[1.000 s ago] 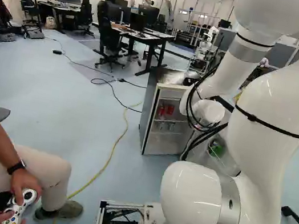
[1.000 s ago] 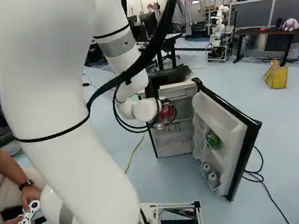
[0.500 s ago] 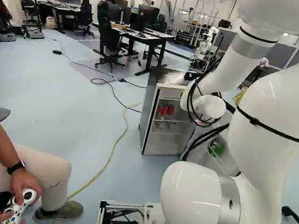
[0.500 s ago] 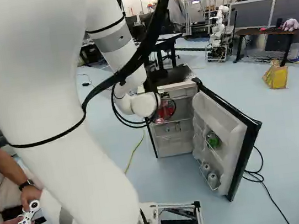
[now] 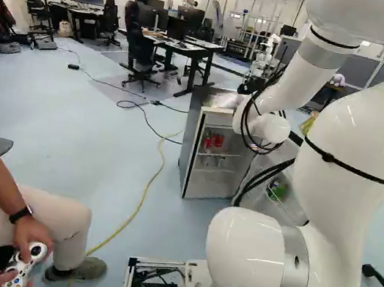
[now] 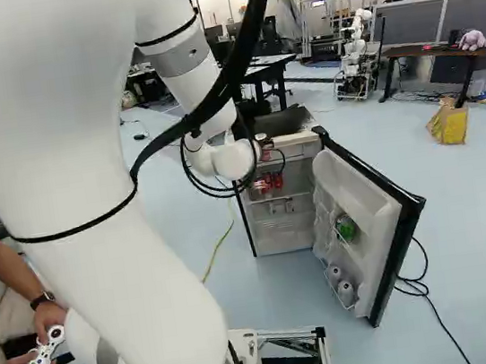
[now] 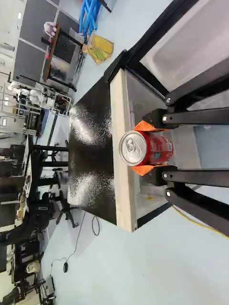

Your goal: Grab a drink from the fridge

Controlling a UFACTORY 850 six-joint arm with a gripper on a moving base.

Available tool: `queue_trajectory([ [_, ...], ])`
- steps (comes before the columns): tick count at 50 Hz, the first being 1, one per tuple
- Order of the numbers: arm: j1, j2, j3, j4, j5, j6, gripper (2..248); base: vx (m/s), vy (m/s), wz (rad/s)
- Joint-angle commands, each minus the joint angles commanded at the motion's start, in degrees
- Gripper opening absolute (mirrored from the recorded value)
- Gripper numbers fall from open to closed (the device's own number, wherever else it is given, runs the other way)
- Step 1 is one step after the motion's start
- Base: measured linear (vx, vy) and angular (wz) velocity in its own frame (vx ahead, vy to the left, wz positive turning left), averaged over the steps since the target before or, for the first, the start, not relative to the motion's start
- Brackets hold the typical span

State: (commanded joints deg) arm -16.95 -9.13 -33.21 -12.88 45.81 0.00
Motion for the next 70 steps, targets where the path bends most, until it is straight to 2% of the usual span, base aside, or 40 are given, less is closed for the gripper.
queue_trajectory([
  [46,1.3,-1.07,-7.79,0.0,0.0,0.0,88,0.0,0.0,0.0],
  [70,1.91,-4.4,-12.09,0.0,-0.93,0.0,88,0.0,0.0,0.0],
])
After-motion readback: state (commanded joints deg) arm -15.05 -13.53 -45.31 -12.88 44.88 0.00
